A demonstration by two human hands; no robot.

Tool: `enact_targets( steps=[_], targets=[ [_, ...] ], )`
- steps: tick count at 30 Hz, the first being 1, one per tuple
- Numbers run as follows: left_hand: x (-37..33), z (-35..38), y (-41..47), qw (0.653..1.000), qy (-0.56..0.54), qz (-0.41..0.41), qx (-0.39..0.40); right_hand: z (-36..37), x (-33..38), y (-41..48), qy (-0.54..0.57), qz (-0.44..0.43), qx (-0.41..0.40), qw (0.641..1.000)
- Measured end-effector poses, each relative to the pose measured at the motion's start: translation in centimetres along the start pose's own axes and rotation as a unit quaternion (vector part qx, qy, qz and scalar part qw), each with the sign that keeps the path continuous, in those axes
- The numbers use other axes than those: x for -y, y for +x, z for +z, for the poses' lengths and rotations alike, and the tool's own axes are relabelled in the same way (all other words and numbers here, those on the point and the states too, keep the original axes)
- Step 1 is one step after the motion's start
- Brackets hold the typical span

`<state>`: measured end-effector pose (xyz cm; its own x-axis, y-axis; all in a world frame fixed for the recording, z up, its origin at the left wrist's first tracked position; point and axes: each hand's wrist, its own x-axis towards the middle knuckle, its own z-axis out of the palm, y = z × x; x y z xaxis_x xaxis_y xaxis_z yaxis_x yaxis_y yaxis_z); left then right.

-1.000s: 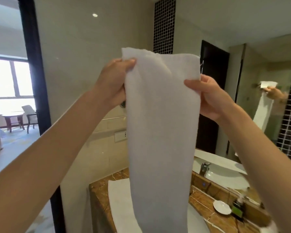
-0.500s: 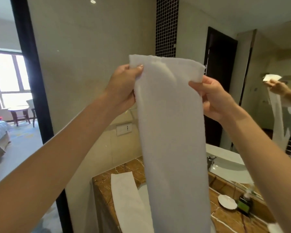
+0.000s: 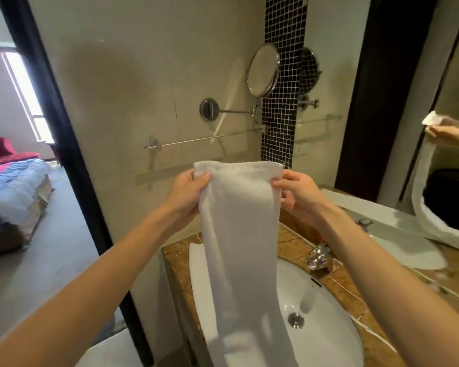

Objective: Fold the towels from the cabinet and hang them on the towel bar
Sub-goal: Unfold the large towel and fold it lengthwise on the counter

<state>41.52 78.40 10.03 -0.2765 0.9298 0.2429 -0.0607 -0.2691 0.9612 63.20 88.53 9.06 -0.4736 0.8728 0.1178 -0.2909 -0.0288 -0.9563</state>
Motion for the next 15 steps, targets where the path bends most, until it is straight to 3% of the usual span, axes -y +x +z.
enact_targets(
  steps=[6, 15],
  targets=[
    [3.5, -2.3, 1.8, 0.999, -0.009, -0.026, -0.023, 0.7, -4.1, 4.1, -0.016, 0.028, -0.001, 0.999],
    [9.9, -7.4, 6.9, 0.991, -0.029, -0.111, -0.061, 2.6, -9.3, 9.8, -0.048, 0.068, 0.069, 0.994]
  ],
)
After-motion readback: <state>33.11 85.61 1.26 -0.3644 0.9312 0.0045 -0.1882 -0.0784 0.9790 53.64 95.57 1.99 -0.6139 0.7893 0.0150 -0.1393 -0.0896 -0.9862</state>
